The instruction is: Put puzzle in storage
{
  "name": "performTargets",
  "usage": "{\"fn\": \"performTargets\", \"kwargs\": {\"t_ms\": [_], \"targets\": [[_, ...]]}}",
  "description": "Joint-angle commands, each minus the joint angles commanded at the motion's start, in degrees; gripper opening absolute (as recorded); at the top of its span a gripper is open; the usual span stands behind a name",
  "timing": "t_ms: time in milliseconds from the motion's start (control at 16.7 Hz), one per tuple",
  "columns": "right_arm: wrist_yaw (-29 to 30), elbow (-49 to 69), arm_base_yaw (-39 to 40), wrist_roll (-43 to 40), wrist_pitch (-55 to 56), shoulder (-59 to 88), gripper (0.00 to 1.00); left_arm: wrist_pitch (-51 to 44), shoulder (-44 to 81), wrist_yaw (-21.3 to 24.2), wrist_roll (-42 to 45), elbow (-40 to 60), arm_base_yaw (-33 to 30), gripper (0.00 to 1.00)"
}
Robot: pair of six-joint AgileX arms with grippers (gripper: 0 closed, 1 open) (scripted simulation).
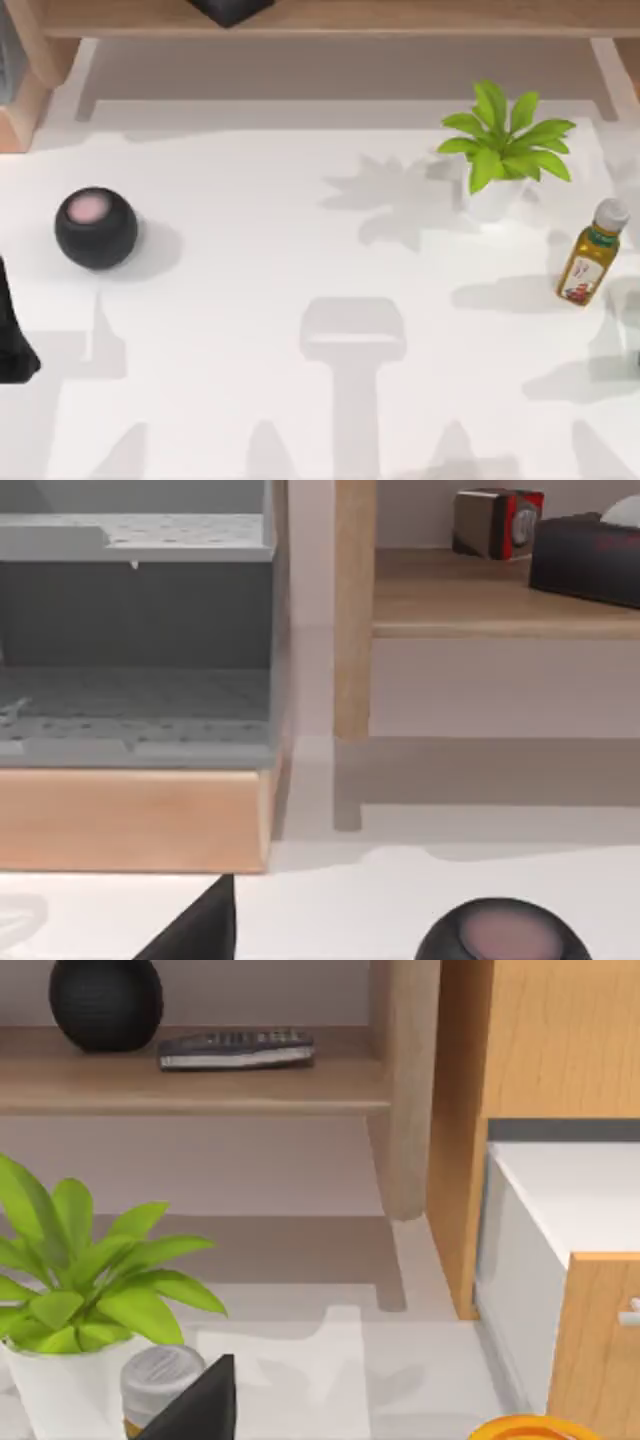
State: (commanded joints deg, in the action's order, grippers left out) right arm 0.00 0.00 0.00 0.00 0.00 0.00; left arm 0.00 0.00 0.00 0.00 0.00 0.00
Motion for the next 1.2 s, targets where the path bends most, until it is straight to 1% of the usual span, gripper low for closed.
{"fn": "performTargets", "kwargs": {"t_ms": [240, 420, 660, 1200], "targets": [[0.6, 1.8, 0.6, 0.0, 0.4, 1.9, 1.00, 0.0, 0.0, 0.0, 0.0, 0.0, 0.0, 1.00], [2.7, 9.0, 2.5, 0.1, 1.5, 9.2, 1.00, 0.0, 0.0, 0.0, 0.0, 0.0, 0.0, 1.00], [6.6, 25.5, 6.1, 0.2, 3.4, 26.5, 1.00, 0.0, 0.0, 0.0, 0.0, 0.0, 0.0, 1.00], [15.9, 69.2, 14.4, 0.6, 6.2, 75.4, 1.00, 0.0, 0.0, 0.0, 0.0, 0.0, 0.0, 1.00]]}}
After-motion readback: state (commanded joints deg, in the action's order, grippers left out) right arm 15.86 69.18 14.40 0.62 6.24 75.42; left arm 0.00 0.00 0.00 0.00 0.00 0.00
